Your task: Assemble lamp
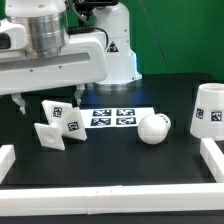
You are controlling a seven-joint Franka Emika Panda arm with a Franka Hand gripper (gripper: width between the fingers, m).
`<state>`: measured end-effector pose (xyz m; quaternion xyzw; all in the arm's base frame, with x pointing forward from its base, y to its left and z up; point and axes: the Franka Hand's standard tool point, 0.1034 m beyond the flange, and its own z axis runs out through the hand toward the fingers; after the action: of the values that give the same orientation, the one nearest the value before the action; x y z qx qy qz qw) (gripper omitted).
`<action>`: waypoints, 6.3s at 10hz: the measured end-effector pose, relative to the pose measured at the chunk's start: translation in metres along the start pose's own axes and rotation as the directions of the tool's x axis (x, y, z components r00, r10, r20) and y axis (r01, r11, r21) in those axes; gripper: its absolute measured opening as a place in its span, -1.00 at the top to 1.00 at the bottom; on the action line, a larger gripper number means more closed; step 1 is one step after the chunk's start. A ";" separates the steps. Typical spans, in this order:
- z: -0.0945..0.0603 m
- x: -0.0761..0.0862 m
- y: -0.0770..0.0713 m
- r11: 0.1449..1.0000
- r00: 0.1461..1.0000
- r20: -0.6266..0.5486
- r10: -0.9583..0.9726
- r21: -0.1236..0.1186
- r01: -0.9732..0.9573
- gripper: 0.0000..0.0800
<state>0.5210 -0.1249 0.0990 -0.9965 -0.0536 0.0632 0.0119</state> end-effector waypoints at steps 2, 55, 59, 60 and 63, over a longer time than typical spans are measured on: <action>0.000 0.002 -0.005 0.994 0.994 -0.002 0.109 0.008 -0.109 -0.75; 0.044 -0.022 -0.012 0.836 0.523 0.824 0.217 0.119 -0.535 -0.32; 0.027 0.007 -0.022 0.864 0.667 0.693 0.272 0.130 -0.487 -0.33; 0.026 0.010 -0.021 0.863 0.710 0.635 0.303 0.133 -0.487 -0.33; -0.017 0.054 -0.053 0.907 0.879 0.350 0.325 0.147 -0.394 -0.33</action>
Offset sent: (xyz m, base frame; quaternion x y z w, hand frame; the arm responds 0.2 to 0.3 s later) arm 0.0000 0.0000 0.0000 0.0000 0.0000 0.1938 0.9810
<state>0.5707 -0.0666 0.1104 -0.9583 0.1393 0.2292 0.0981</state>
